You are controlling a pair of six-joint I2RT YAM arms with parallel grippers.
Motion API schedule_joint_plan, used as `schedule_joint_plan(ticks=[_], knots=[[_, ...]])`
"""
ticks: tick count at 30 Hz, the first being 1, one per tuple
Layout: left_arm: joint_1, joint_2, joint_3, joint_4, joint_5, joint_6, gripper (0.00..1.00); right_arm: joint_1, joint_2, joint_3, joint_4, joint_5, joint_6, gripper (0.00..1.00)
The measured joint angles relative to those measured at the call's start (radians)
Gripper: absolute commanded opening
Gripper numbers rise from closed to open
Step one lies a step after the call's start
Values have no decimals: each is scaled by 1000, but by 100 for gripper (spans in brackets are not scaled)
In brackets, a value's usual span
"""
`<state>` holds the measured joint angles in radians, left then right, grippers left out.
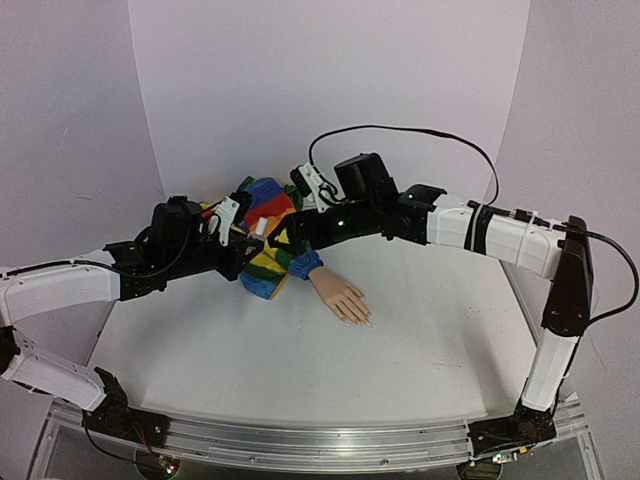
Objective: Paint the nails
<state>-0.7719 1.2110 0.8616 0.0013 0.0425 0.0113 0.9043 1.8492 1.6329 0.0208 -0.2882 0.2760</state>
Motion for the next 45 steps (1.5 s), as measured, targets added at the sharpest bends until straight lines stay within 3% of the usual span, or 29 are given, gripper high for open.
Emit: schedule_joint_plan(ticks=[4,6,12,24,31,39,45], knots=[[-11,55,6,-3,-156,-55,0,-2,0,-5,82,29,105,98],[-22,75,16,-4,-211,-74,0,-2,0,-10,118,38,166,93],[-60,109,57,1,-282,-109,0,-2,13,-7,185,71,274,84],[-111,142,76,0,-290,-144,0,-2,101,49,196,103,319,52],[-113,158,89,0,-280,-157,0,-2,116,54,201,90,330,42],[-113,165,94,-10,-252,-177,0,-2,141,54,233,51,344,11],[-104,163,95,-13,-203,-177,0,-8,141,53,236,10,294,0]])
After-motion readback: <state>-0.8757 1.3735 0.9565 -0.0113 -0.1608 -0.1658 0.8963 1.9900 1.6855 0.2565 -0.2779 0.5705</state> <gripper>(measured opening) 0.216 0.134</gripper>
